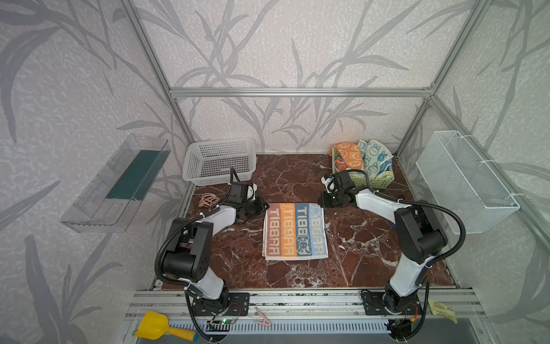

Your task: Fold and stack the towels

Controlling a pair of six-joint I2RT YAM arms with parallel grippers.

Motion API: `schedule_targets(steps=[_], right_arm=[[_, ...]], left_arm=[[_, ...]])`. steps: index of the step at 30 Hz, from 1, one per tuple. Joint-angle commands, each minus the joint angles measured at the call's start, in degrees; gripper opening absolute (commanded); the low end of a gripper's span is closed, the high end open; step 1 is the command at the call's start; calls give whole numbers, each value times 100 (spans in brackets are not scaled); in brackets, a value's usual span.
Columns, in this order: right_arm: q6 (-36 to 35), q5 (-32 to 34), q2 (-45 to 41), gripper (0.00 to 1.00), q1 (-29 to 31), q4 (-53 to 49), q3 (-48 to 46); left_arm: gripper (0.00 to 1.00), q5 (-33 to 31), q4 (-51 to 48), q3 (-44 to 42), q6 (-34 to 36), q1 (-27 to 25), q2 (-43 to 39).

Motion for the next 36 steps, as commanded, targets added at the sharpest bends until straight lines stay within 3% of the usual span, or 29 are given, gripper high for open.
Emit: schedule_targets(steps=[1,11,23,30,36], right_arm=[[-300,340,-433,0,-69,-198,-26],[-774,273,-238,0,-68,-376,554],[-937,378,-960,0,37,-612,295],[-1028,593,-1546,0,107,-905,544],[-1239,1193,-2440,0,406,-1145,558]], left_arm=[[0,9,187,57,222,129,-248],[0,244,1027,291,109,134,58],[0,361,1370,-64,196,264,-293],[0,444,1313,48,388,227,-1054],[0,302,1179,-88,754,94,-2051]])
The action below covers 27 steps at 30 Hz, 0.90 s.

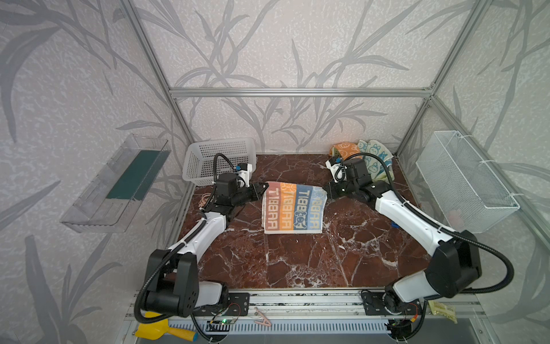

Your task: Fold and stack the towels

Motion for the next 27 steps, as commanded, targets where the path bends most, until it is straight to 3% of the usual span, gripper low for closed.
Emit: schedule_targets(steps=[1,10,15,20,27], right_arm=[[-211,644,-701,0,150,-331,109],[-30,1390,-2377,0,517,-893,-199],[158,1503,-2795,0,553,-1347,-219],[133,1590,-2260,0,490,-1161,-548],[661,21,-571,0,414,391,-919]], left_arm=[[0,-217,17,-92,347,-44,-598],[0,-461,-305,-529,587,-358,-2261],[0,-873,-911,-673,633,-773,-2902],[0,-1177,-1120,-818,290,-801,-2400],[0,-1250,-662,-792,463,-629,-1175]])
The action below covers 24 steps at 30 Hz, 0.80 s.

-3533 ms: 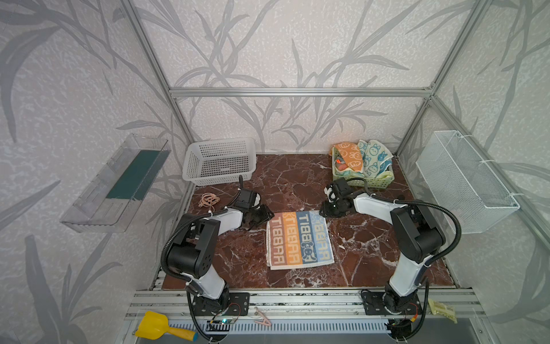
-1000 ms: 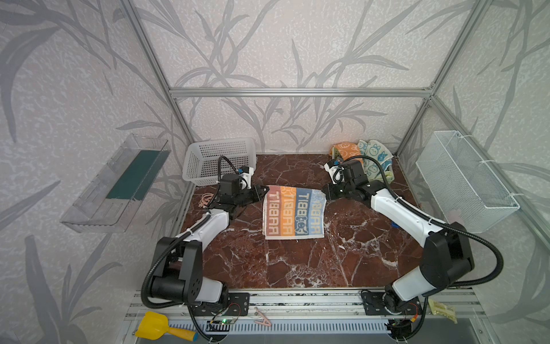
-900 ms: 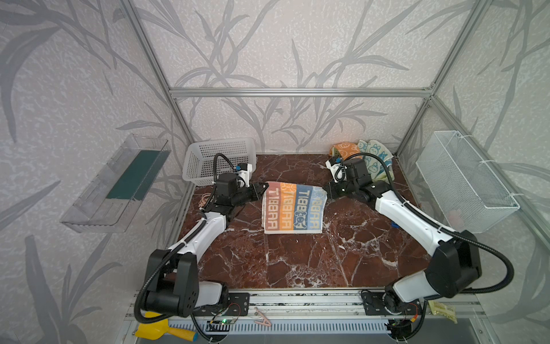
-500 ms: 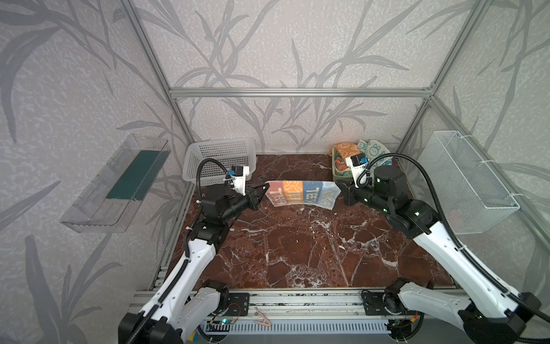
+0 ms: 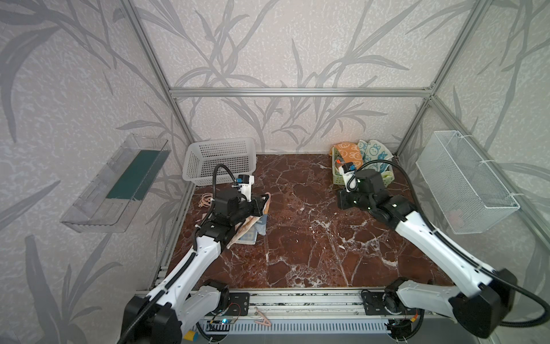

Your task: Fold and stack the towels

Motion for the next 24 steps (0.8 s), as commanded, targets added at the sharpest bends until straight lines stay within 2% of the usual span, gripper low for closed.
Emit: schedule_targets(steps=[1,4,7,10,13,17,24], right_arm=[[369,-1150,559,2,9,1050,-243],[375,-1654,1170,14,187,1878,-420],[144,-1852,1752,28,464,2492,-436],[-23,-2126,2399,35,653,3070,-357],[-55,-2298,3099,41,843,3810,-307],[-42,-2495,3838,45,1231,4148,37],[44,-2174,4511,44,1752,4493,325]], left_arm=[[0,-115,210,87,91,117,229],[0,15,227,216,196,194,475],[0,232,232,310,268,260,662],[0,417,293,324,254,349,753],[0,561,368,278,192,416,780],[0,707,361,269,138,457,787],[0,747,131,260,146,497,640]])
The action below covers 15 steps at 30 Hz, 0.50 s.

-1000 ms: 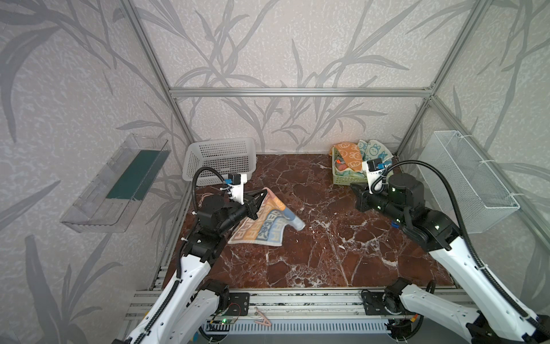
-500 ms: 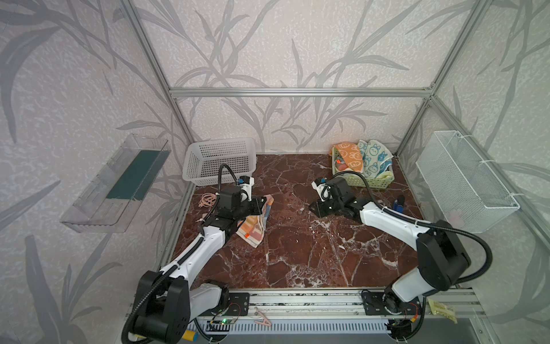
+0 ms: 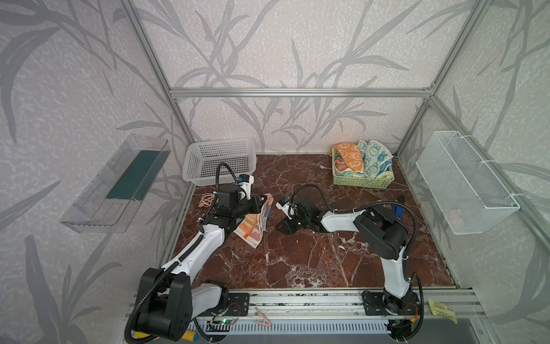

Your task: Fold and stack the towels

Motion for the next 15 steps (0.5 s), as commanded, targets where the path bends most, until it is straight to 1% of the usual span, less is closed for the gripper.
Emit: schedule_targets(steps=[1,5,11,13,15], right_arm=[[-19,146,224,44,162,363,222],[-106,515,470,45,373,239,472],[351,1013,883,46,507,431,759],[463,1082,1004,46,543,510,857],[532,1207,1096,44,606,529,935]], left_arm=[[0,148,-85,101,9,34,-144],[0,162,-122,40,-31,35,-254],[0,201,-155,18,-129,44,-444],[0,224,-203,9,-141,42,-493],[0,226,-254,-8,-149,43,-546]])
